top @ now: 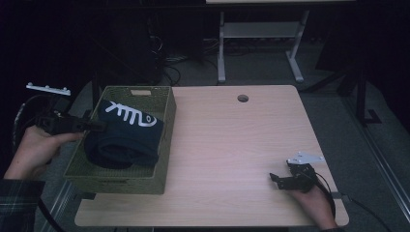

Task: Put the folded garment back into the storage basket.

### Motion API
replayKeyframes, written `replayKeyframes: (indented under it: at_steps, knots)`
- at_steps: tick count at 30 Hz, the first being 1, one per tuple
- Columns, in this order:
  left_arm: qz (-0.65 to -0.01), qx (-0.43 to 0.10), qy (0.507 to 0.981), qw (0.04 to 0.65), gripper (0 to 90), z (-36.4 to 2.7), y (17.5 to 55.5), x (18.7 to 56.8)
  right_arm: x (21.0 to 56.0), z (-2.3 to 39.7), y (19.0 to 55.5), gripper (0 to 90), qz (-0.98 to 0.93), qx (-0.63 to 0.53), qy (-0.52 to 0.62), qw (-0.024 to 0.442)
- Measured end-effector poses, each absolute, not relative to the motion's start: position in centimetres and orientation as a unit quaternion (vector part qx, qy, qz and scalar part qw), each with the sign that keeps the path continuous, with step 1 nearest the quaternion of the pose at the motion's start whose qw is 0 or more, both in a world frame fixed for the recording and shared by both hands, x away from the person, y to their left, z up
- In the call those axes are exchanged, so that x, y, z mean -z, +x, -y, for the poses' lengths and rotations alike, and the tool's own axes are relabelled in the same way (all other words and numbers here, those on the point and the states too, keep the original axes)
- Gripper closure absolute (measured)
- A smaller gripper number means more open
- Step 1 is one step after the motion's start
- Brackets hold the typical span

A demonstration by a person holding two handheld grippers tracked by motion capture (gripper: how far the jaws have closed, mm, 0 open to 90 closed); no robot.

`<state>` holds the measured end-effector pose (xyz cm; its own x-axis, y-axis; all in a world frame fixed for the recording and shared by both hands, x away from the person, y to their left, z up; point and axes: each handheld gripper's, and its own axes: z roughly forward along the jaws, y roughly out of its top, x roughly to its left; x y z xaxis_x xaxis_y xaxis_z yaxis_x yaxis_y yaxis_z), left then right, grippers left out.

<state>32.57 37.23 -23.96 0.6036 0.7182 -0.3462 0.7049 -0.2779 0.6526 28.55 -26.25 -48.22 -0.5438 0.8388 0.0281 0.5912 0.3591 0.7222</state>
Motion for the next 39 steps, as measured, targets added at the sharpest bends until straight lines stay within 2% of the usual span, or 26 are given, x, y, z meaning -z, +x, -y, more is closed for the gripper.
replayKeyframes:
  at_steps: [16,26,39]
  knots:
    - [-0.469,-0.006,0.787,0.401,78.2,-39.2,32.3,25.9,48.2,26.3,28.6,13.8,-0.806,-0.351,0.442,0.177]
    - [-0.459,0.02,0.79,0.405,78.1,-38.5,32.2,27.1,48.2,26.2,28.6,13.8,-0.805,-0.351,0.443,0.177]
    - [-0.469,0.045,0.8,0.372,77.8,-38.3,35.1,32.2,48.2,26.3,28.6,13.8,-0.806,-0.351,0.443,0.178]
